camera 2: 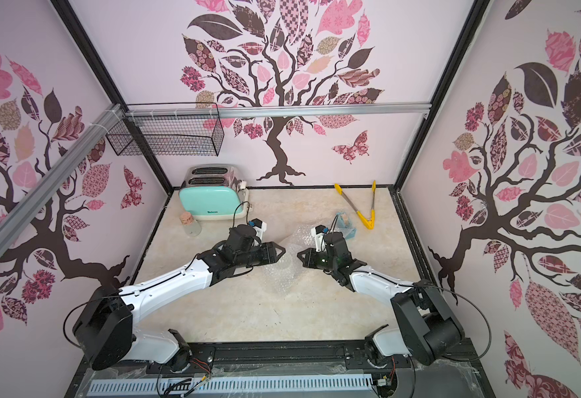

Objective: Wrap mugs in bubble wrap
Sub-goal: Wrap the mug in bubble wrap.

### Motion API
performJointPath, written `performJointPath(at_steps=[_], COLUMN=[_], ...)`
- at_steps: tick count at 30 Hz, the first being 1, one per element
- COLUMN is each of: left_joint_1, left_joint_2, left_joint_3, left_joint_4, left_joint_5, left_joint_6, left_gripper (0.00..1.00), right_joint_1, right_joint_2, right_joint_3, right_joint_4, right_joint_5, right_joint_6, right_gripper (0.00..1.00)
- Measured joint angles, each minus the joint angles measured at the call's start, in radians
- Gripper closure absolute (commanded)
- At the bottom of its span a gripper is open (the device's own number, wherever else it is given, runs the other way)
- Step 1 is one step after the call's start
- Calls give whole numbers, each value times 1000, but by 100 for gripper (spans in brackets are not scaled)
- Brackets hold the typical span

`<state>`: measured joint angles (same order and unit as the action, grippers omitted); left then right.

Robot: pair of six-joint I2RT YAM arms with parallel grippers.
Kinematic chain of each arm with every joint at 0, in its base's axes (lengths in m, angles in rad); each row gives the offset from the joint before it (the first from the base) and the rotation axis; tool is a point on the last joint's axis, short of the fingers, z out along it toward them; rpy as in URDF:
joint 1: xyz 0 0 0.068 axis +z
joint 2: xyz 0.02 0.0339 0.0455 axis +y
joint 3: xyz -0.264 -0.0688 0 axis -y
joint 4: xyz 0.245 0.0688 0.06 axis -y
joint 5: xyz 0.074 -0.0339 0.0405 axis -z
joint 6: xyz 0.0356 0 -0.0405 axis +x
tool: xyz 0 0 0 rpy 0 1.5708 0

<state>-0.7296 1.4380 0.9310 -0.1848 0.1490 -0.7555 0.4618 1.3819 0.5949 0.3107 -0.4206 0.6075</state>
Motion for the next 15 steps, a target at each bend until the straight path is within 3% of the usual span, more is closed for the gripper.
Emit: performJointPath(at_steps=[5,15], left_joint_1=[-3,-51], left_joint_2=[65,123], left_joint_3=[31,122], left_joint_4=[-96,-176], left_joint_5=[-62,-107], left_joint_6=[61,117], left_gripper=[66,62], right_joint_1=[0,0], right_joint_2=[1,5], right_joint_3=[0,0], right_joint_4=[0,-2], right_joint_5=[0,-2], right_joint_6=[6,21], right_gripper=[100,100])
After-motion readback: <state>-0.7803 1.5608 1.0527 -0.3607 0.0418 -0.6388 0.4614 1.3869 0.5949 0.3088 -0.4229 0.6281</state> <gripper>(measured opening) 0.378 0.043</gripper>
